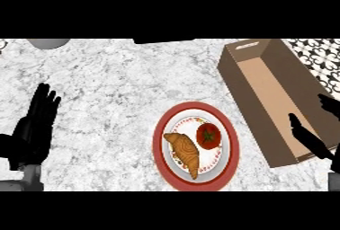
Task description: Pick the tomato from the plate and place it in the cardboard box
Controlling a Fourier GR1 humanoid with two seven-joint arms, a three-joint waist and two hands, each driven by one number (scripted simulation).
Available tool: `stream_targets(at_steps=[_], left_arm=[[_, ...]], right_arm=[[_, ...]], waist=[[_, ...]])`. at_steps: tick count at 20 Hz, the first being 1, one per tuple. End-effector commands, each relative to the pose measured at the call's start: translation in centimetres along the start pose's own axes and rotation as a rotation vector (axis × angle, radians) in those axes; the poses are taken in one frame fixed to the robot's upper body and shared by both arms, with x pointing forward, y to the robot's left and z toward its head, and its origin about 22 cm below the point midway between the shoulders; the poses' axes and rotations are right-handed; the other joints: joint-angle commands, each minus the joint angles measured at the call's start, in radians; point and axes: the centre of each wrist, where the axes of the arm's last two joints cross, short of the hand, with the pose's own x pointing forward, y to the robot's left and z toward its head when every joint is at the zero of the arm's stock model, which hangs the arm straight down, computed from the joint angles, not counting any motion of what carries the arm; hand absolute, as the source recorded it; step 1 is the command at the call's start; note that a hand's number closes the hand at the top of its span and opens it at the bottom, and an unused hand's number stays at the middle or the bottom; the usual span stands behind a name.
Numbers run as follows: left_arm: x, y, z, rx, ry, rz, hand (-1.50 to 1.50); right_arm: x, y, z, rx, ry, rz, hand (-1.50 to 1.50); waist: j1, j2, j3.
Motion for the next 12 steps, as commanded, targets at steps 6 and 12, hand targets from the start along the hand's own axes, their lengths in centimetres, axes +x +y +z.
stream_targets(at_steps=[6, 12], left_arm=[[1.7, -1.0, -0.6, -0.08, 0.03, 0.043, 0.0], [1.1, -2.4, -0.2, -0.104, 0.041, 0.058, 0.0]], right_arm=[[2.3, -5.0, 6.9, 0.176, -0.044, 0.364, -1.5], [7.3, -6.4, 9.4, 0.44, 0.135, 0.469, -1.5]], waist=[[0.064, 0.012, -0.003], [0.079, 0.017, -0.004]])
